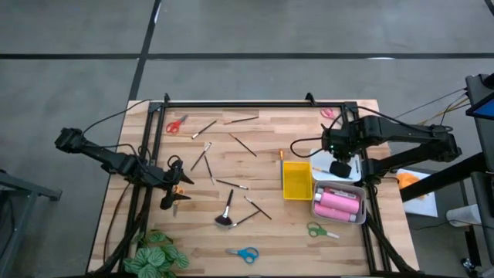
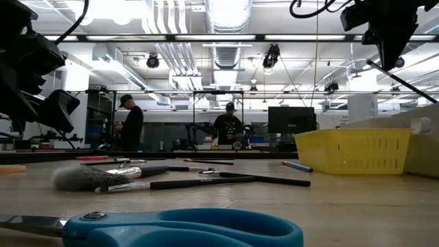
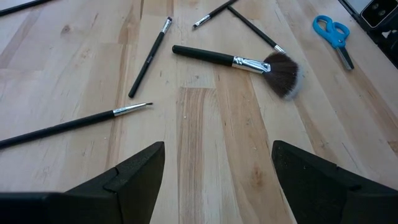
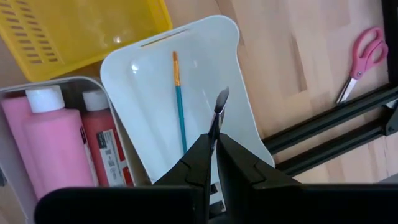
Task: Pick & Place Paint Supplies
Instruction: Put the black paint brush into the white bin, then put the blue paint brush into the white bin
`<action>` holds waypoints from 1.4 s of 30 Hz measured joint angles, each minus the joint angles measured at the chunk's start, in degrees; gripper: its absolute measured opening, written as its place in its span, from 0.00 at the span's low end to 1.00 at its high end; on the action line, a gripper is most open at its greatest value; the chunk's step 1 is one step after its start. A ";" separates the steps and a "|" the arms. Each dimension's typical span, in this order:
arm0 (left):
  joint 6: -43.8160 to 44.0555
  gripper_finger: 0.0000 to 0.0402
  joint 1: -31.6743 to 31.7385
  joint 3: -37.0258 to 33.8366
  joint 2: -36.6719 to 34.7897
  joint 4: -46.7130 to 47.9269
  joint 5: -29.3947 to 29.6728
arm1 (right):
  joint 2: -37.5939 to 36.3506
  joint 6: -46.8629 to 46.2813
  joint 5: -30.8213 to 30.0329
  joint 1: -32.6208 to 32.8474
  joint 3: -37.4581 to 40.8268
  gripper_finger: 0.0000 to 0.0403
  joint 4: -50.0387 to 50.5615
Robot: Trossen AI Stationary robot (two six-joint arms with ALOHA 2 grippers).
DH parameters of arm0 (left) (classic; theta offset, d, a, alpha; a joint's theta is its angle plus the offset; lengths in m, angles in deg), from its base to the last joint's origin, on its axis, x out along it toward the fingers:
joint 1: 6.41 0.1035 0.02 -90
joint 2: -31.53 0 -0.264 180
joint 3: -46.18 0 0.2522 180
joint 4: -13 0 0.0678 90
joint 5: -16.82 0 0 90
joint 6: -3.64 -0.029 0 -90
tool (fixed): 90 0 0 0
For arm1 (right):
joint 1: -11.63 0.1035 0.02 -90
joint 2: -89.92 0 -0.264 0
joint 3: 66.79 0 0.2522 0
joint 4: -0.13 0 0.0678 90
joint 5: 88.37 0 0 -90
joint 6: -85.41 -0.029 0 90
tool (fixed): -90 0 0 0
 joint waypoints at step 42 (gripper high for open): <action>0.00 0.75 -0.01 0.00 0.00 0.00 0.00 | -0.04 -13.80 4.69 0.01 16.90 0.34 -8.46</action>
